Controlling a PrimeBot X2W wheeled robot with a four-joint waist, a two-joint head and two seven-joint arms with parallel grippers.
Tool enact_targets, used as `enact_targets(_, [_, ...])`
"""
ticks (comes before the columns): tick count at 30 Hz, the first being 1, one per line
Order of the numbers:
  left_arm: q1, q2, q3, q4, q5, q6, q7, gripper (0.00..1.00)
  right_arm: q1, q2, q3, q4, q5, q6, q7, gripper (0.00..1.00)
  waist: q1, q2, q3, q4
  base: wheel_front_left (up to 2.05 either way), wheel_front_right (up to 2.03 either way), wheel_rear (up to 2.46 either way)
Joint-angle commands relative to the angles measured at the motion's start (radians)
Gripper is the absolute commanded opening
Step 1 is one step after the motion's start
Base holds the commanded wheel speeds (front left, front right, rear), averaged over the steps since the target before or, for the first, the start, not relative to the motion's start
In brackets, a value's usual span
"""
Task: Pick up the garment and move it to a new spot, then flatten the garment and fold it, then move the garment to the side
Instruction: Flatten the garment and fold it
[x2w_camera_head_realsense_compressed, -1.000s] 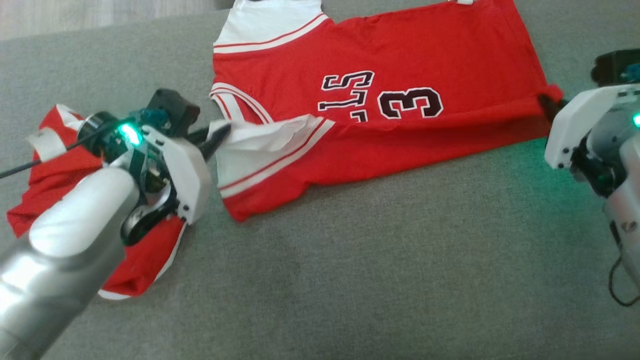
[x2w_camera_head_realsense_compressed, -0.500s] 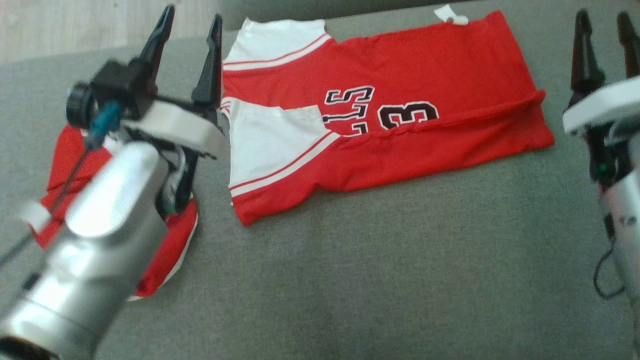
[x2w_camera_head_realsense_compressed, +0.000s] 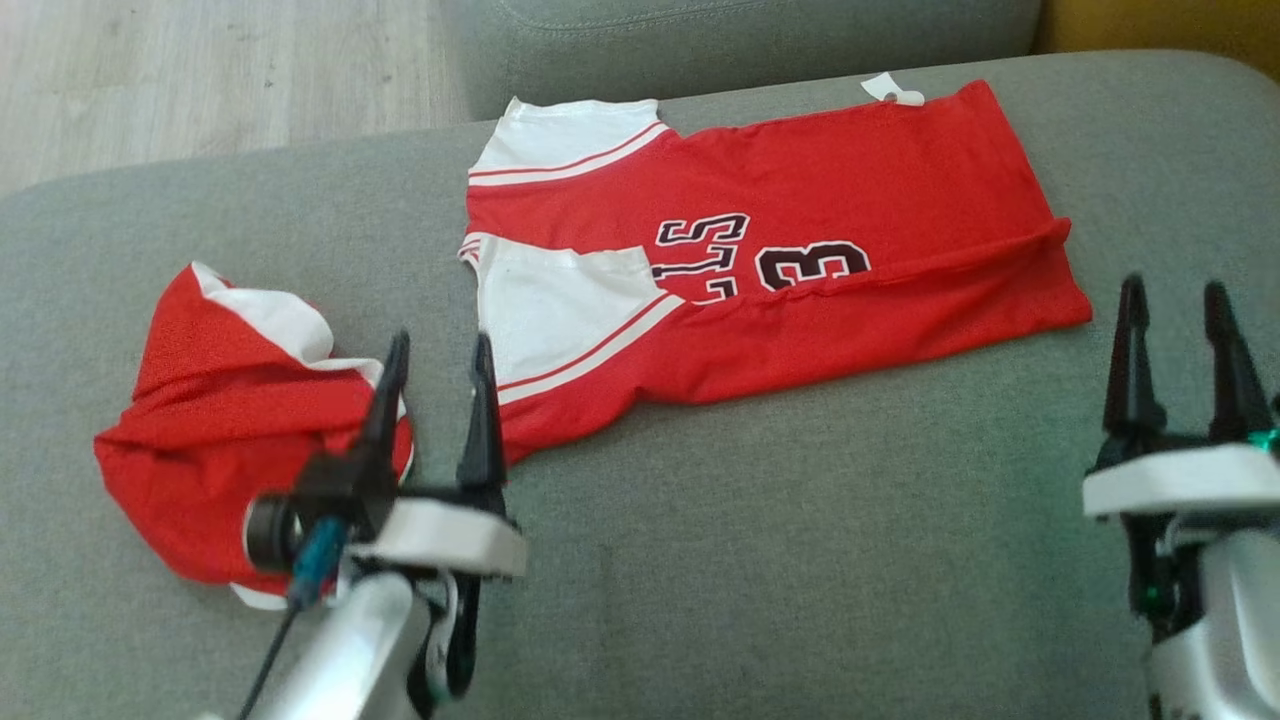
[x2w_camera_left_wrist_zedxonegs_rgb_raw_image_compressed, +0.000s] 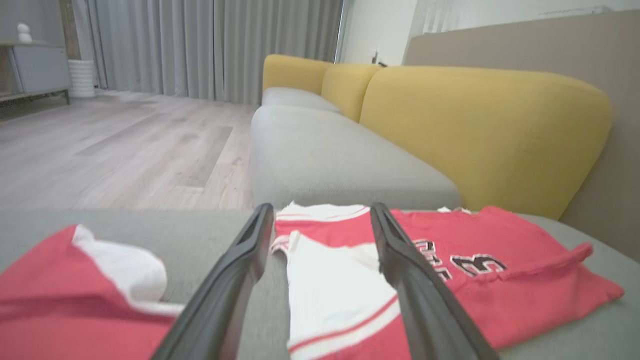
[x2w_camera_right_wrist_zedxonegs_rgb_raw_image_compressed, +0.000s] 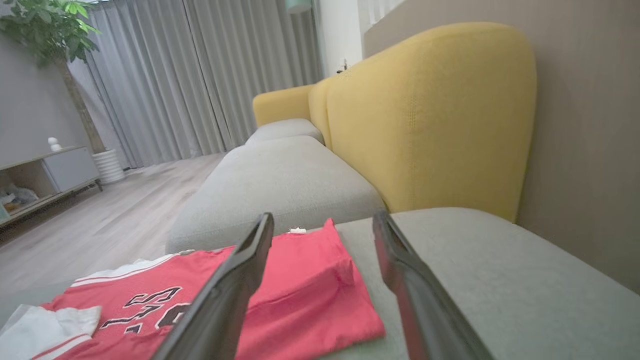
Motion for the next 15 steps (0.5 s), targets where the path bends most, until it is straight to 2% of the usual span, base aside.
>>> enact_targets(1, [-0.036, -0.001, 0.048, -0.030, 0.011, -0.006, -0.005, 1.00, -0.026, 0.002, 0.013, -0.052, -0.010, -0.001, -0.011, 1.00, 0.0002, 0.0000, 0.003, -0.001, 0.00, 0.00, 0.00])
enact_targets(6, [0.001, -0.037, 0.081, 0.008, 0.043, -0.044, -0.005, 1.00, 0.020, 0.047, -0.006, -0.107, -0.031, -0.001, -0.011, 1.00, 0.0002, 0.0000, 0.015, -0.005, 0.00, 0.00, 0.00])
enact_targets(12, [-0.027, -0.058, 0.054, 0.142, 0.029, -0.085, 0.029, 1.00, 0.015, 0.062, 0.000, -0.139, -0.045, -0.001, 0.003, 1.00, 0.0002, 0.0000, 0.032, -0.017, 0.00, 0.00, 0.00])
enact_targets(15, [-0.045, -0.065, 0.050, 0.199, 0.015, -0.089, 0.061, 1.00, 0.011, 0.065, 0.002, -0.147, -0.049, -0.001, 0.007, 1.00, 0.0002, 0.0000, 0.043, -0.024, 0.00, 0.00, 0.00])
